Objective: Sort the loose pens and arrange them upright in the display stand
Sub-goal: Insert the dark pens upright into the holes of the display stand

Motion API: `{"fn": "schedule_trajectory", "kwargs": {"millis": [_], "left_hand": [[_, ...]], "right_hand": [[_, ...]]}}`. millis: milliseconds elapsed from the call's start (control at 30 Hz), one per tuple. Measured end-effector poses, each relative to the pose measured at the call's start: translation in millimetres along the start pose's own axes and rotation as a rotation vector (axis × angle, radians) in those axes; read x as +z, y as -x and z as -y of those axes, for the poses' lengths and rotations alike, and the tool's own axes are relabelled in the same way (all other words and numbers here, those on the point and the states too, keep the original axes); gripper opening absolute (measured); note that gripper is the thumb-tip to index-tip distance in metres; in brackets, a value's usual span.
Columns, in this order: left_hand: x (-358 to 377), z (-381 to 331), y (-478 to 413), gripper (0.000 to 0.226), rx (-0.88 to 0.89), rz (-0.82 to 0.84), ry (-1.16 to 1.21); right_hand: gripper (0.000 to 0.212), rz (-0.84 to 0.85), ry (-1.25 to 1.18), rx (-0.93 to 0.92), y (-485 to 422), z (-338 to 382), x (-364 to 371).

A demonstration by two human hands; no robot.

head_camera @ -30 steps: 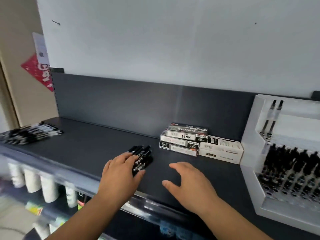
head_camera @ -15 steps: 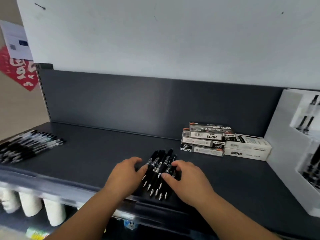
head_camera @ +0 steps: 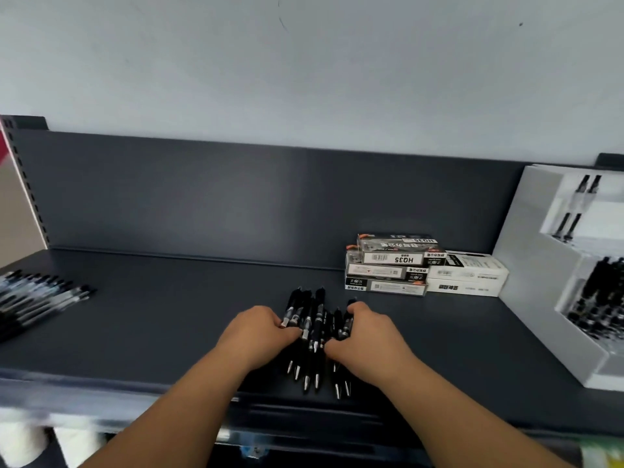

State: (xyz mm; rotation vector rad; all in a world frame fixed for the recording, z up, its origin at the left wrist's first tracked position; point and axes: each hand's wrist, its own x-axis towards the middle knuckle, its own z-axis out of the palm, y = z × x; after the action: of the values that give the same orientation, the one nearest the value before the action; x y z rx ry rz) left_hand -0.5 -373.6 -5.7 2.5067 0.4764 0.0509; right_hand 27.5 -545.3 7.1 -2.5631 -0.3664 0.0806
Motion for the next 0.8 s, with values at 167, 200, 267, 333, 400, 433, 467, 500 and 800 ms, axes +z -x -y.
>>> {"fn": "schedule_trajectory", "kwargs": {"millis": [167,200,267,333,400,433,467,500,800], "left_hand": [[-4,6,-5,0.029,-0.014,0.015,0.118],[-3,6,-5,0.029,-0.018,0.005,0.133],[-3,6,-5,0.030,-0.023,-0.017,0.153],[-3,7,-4,0.027,-0.018,-0.021,0.182],[-3,7,-3,0.026,-0.008,-0.019,0.197],[-4,7,-3,0.027,-0.001,-0.022,0.192],[-4,7,-3,0.028,0.005,-0.025,0.183],[-4,7,-4,0.030,0.010,-0.027,0.175],[-7,5,-7,0.022,0.004,-0.052,0.207]], "right_hand": [[0.055,-0.006,-0.005,0.041,0,-5,-5],[0.053,-0.005,0.002,0.042,0,-6,-5],[0.051,-0.001,0.039,0.040,0,-5,-4],[0.050,0.008,0.096,0.039,-1,-5,-5],[0.046,0.013,0.115,0.047,-3,-6,-6],[0.044,0.011,0.107,0.052,-4,-7,-6],[0.041,0.008,0.088,0.060,-3,-8,-7],[0.040,0.002,0.058,0.068,-3,-9,-8],[0.051,-0.049,-0.351,0.161,-5,-32,-7]]}}
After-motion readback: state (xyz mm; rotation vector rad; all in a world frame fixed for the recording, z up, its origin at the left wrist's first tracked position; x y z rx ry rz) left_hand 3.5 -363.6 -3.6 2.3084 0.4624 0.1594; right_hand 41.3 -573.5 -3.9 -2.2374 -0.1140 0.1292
